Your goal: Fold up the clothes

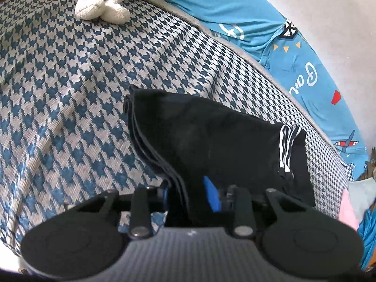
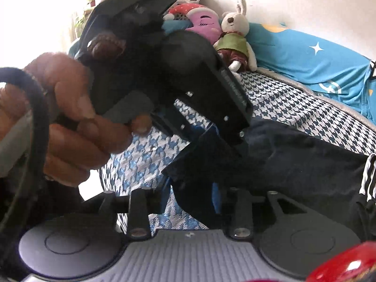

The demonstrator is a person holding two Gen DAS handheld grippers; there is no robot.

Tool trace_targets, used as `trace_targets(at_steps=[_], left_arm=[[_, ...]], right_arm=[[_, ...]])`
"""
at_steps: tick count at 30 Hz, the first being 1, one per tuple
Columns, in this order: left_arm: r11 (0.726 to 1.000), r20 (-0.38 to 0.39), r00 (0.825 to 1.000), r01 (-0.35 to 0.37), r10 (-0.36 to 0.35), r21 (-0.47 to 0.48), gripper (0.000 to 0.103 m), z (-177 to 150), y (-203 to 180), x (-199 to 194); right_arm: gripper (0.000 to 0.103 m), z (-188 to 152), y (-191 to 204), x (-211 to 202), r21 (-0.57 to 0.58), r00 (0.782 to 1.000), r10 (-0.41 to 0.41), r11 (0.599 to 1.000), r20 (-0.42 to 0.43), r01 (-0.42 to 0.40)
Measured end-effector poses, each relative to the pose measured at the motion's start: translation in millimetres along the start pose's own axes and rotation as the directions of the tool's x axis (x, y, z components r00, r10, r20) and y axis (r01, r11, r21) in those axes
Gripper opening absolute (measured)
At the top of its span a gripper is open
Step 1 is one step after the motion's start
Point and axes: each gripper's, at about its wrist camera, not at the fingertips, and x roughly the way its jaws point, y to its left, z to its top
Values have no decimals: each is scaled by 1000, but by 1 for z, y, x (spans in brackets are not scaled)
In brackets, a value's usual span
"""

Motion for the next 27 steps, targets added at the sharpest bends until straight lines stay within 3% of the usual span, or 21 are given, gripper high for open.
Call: trace_targets(at_steps=[5, 9, 11, 12, 14, 21, 23, 27], left_arm=[[1000, -4, 1000, 2, -2, 2, 29, 0, 0, 0], [1000, -7, 1000, 2, -2, 2, 29, -1, -1, 0], [1000, -7, 1000, 0, 0, 4, 29, -1, -1, 0], [1000, -8, 1000, -1, 1, 5, 29, -1, -1, 1], [1000, -6, 1000, -14, 14, -1, 30, 0, 1, 2], [996, 23, 998, -61, 63, -69, 66, 15, 16, 9], [994, 30, 997, -61, 64, -86, 72, 21, 17, 12], [995, 34, 996, -80, 82, -68, 73, 28, 13, 20]], right_arm=[[40, -1, 9, 10, -45, 1000, -1, 999, -11, 0], [40, -2, 10, 20, -61, 999, -54, 997, 2, 54], [29, -2, 7, 24, -48, 997, -77, 996, -7, 76], [18, -2, 5, 26, -41, 996, -88, 995, -10, 88], [11, 0, 0, 24, -22, 995, -100, 995, -4, 100], [10, 9, -9, 8, 9, 994, -103, 995, 43, 103], [10, 11, -10, 7, 13, 993, -104, 995, 48, 103], [10, 12, -10, 2, 17, 993, -107, 994, 57, 106]])
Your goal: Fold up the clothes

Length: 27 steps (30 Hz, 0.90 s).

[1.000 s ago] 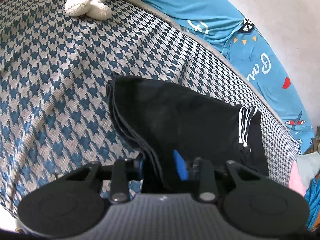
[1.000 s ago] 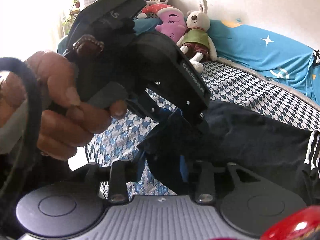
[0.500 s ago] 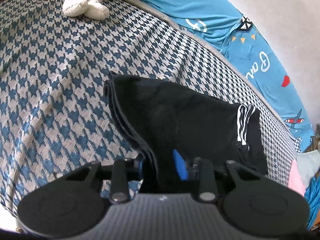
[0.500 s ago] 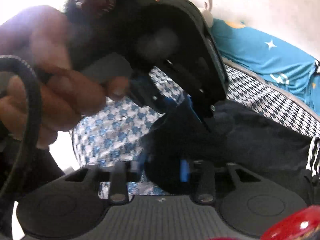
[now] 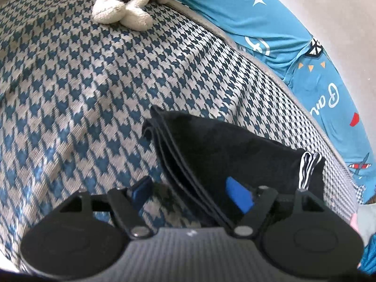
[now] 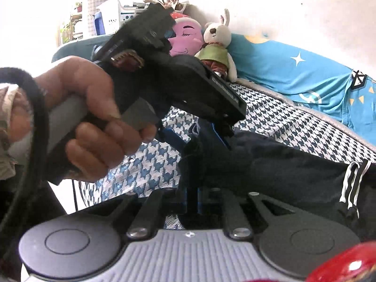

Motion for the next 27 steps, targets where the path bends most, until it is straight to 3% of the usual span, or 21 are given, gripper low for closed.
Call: trace_targets(at_steps=[5, 10, 12, 14, 21, 27], left_arm=[[1000, 17, 1000, -3, 3, -19, 66, 7, 1, 6], [999, 29, 999, -17, 18, -29, 35, 13, 0, 14], [999, 21, 1000, -3, 4, -42, 13, 14, -1, 17], [999, 37, 999, 1, 0, -43, 8, 12, -7, 16], [997, 164, 986, -2, -11, 75, 7, 12, -60, -4], [980, 213, 975, 23, -66, 199, 7, 6, -122, -6]], right_arm=[[10, -5, 1, -10, 10, 1000, -6, 1000, 7, 6], [10, -4, -2, -16, 19, 1000, -12, 1000, 9, 12], [10, -4, -6, -17, 27, 1000, -20, 999, 11, 20], [10, -4, -9, -18, 38, 999, -32, 999, 16, 32], [10, -2, -37, -41, 117, 992, -115, 987, 54, 108], [10, -7, -70, -70, 203, 970, -228, 957, 85, 207]])
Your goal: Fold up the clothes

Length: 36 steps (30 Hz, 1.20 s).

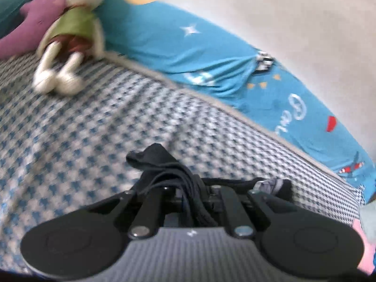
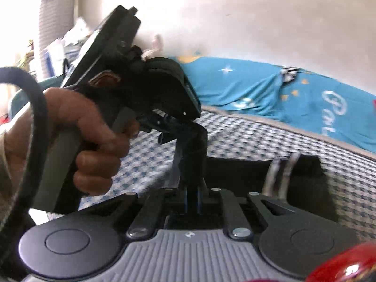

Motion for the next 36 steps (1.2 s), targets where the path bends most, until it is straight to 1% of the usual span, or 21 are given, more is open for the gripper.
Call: trace_targets(at_steps=[4, 7, 10, 12, 16, 18, 20, 22, 24, 26, 27, 29, 30, 31, 33, 35, 36], left_arm=[[998, 11, 999, 36, -37, 56, 7, -2, -38, 7], [994, -1, 998, 69, -69, 85, 7, -7, -63, 16], [987, -19, 996, 86, -84, 135, 7, -11, -88, 29], [981, -32, 995, 98, -94, 168, 7, -13, -105, 38], [971, -70, 991, 128, -116, 202, 7, -18, -127, 55], [966, -93, 988, 144, -127, 213, 8, -22, -136, 66], [962, -122, 983, 163, -139, 219, 10, -25, -140, 76], [959, -141, 978, 181, -152, 218, 22, -28, -143, 83], [957, -158, 972, 207, -176, 203, 54, -30, -144, 86], [956, -150, 967, 233, -207, 178, 64, -27, -142, 81], [955, -139, 968, 234, -211, 180, 70, -25, -142, 78], [958, -104, 973, 224, -208, 181, 76, -17, -140, 68], [960, -93, 973, 223, -210, 170, 78, -13, -137, 64], [962, -83, 973, 224, -213, 156, 78, -8, -133, 60], [967, -65, 975, 220, -213, 129, 79, 0, -124, 51], [974, -54, 981, 190, -185, 122, 80, 5, -115, 42], [978, -51, 986, 166, -161, 125, 81, 6, -110, 39]], right_arm=[[10, -1, -25, -13, 34, 997, -68, 997, 25, 67], [10, -4, -47, -21, 80, 993, -112, 991, 26, 109], [10, -7, -67, -26, 124, 988, -151, 981, 15, 148], [10, -11, -79, -29, 159, 985, -174, 972, 2, 172], [10, -19, -97, -31, 219, 976, -217, 951, -34, 219], [10, -22, -107, -29, 259, 971, -232, 936, -62, 241], [10, -25, -119, -23, 320, 965, -241, 911, -102, 261], [10, -29, -133, -17, 392, 959, -241, 876, -148, 281], [11, -34, -146, -13, 459, 951, -242, 835, -192, 305], [16, -38, -155, -14, 508, 945, -248, 797, -215, 325], [17, -39, -158, -14, 522, 940, -258, 783, -222, 338], [19, -39, -161, -19, 522, 925, -303, 764, -227, 378], [22, -37, -162, -23, 516, 914, -338, 754, -225, 406], [22, -36, -163, -27, 512, 903, -368, 744, -223, 430], [22, -34, -168, -32, 513, 894, -395, 734, -211, 445], [22, -31, -179, -33, 524, 900, -391, 734, -193, 432], [22, -28, -183, -36, 529, 910, -372, 743, -182, 410]])
